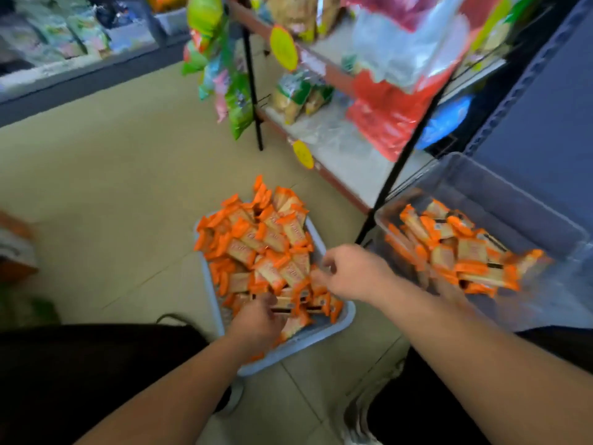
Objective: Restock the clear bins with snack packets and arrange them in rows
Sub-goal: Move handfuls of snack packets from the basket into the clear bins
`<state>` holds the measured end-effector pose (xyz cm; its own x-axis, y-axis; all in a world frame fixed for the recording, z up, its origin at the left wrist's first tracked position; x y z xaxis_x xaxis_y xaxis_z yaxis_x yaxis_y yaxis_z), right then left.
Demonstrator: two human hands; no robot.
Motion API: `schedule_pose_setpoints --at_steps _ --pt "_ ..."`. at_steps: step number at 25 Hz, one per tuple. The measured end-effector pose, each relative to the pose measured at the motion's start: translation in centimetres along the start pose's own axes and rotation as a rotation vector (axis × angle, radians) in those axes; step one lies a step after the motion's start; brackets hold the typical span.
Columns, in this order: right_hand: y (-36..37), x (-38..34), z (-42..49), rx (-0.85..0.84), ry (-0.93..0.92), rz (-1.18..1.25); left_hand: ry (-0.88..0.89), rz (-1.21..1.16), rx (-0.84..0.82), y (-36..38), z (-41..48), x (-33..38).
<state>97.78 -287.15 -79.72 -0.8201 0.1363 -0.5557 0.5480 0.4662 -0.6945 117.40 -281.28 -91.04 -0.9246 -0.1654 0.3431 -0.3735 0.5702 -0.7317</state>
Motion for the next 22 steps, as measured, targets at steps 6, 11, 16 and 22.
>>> schedule_pose_setpoints --at_steps 6,11,16,22 --pt "13.6 5.3 3.8 -0.131 0.049 0.066 -0.151 -0.066 0.049 4.5 2.8 -7.8" --pt "15.4 10.2 4.2 -0.168 0.168 0.008 -0.228 0.073 -0.056 8.2 3.6 -9.0" --pt "15.1 11.3 4.4 -0.170 0.253 -0.024 -0.221 0.022 -0.142 8.7 3.6 -8.3" --pt "15.1 13.2 3.4 -0.245 0.409 -0.037 -0.238 0.060 -0.310 10.8 2.2 -6.4"
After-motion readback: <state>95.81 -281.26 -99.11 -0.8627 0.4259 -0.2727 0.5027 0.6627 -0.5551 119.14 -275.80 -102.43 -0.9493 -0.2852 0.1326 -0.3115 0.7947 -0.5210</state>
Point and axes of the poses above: each hand's wrist, its own z-axis towards the middle knuckle, its own y-axis out of the palm, x = y × z, the point moved 9 cm from there along z, towards the middle knuckle, and after that the axes turned 15 degrees about z, right-handed, at the moved point
